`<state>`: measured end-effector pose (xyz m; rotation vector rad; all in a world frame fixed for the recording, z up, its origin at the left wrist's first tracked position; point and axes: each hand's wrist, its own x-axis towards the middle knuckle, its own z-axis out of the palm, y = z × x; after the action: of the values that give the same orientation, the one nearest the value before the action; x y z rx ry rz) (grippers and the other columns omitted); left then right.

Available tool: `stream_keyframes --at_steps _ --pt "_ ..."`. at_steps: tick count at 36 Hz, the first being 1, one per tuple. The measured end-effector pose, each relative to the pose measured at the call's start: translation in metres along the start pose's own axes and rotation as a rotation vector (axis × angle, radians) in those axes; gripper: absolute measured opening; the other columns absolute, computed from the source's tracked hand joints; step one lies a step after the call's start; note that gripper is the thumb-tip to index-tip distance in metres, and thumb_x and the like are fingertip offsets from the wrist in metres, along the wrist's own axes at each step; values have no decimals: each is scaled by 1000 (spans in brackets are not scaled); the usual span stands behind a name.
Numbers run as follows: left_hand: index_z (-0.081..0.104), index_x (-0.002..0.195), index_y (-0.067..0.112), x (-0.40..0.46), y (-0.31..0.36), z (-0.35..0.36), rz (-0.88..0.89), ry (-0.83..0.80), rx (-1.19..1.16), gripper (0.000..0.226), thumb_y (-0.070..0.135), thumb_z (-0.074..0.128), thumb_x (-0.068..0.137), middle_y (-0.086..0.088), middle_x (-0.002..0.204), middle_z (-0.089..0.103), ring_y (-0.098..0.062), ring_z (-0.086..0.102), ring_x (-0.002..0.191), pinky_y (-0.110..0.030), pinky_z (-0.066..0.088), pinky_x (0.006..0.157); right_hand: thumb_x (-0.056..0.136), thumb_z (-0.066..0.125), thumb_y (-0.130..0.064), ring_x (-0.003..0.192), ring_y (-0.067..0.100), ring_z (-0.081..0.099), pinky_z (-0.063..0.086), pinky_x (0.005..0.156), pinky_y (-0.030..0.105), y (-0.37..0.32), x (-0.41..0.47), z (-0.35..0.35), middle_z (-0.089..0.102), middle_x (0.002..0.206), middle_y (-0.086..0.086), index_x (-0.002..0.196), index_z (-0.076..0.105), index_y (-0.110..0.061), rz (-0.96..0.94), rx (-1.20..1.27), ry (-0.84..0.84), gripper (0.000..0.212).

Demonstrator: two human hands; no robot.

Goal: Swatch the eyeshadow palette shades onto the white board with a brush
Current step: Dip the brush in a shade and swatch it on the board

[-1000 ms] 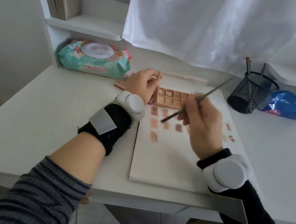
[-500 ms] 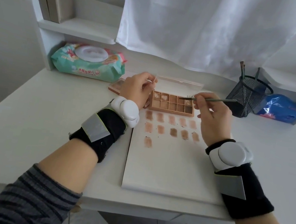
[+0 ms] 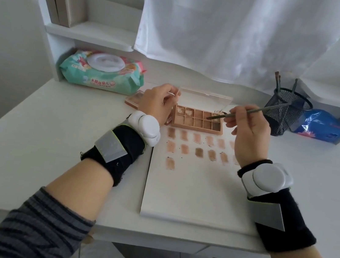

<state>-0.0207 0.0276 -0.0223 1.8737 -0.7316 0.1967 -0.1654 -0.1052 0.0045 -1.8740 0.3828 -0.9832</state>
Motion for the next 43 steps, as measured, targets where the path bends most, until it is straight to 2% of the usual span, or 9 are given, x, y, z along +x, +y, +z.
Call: stream_keyframes --at_steps 3,7,12,17,22,30,34,39,43 --pt "65 100 9 1 -1 0 3 1 45 20 23 53 93 -8 94 70 -22 66 77 -41 55 70 100 38 -12 50 2 53 39 50 13 -18 -4 3 58 64 3 77 49 -17 -21 81 -49 25" --pt "65 99 6 1 -3 1 42 10 18 20 22 53 93 -9 88 71 -22 68 76 -43 56 66 99 40 -17 48 7 50 36 47 14 -36 -23 13 58 62 5 74 50 -18 -37 48 -241 27" --pt "66 99 5 2 -7 1 58 17 21 19 20 56 92 -8 93 72 -20 68 90 -38 54 79 96 42 -21 51 5 50 40 52 16 -29 -50 26 58 60 -4 77 53 -11 -57 -12 -436 25" --pt "66 99 8 4 -9 2 56 12 28 14 16 57 91 -6 95 71 -19 67 91 -37 54 80 91 40 -25 54 4 52 41 57 15 -26 -54 26 55 61 -6 77 53 -9 -117 -29 -422 25" --pt "66 99 9 4 -9 2 55 6 28 13 15 57 91 -5 97 70 -18 66 95 -33 53 82 91 40 -28 56 6 52 43 58 21 -23 -54 26 55 61 -8 77 54 -9 -124 -69 -449 27" --pt "66 100 8 3 -7 2 59 8 32 15 15 57 91 -6 97 71 -19 66 95 -33 53 83 90 41 -25 52 6 52 41 56 17 -24 -54 24 54 57 -7 72 53 -10 -136 -29 -476 27" --pt "66 99 8 4 -8 2 69 5 32 14 15 57 91 -6 96 71 -19 67 93 -35 54 80 90 41 -26 55 3 53 42 57 15 -23 -53 27 56 61 -7 75 53 -15 -122 -46 -441 22" --pt "66 99 8 3 -8 1 59 4 24 15 16 57 91 -6 97 71 -19 66 95 -38 54 81 91 41 -24 52 5 51 41 56 18 -23 -53 25 54 57 -7 72 53 -10 -125 -20 -490 27" --pt "66 100 7 3 -8 1 59 1 25 17 18 56 92 -8 95 71 -19 67 91 -39 54 80 90 41 -24 51 5 51 41 56 17 -23 -54 24 54 55 -7 70 53 -13 -128 -20 -469 26"
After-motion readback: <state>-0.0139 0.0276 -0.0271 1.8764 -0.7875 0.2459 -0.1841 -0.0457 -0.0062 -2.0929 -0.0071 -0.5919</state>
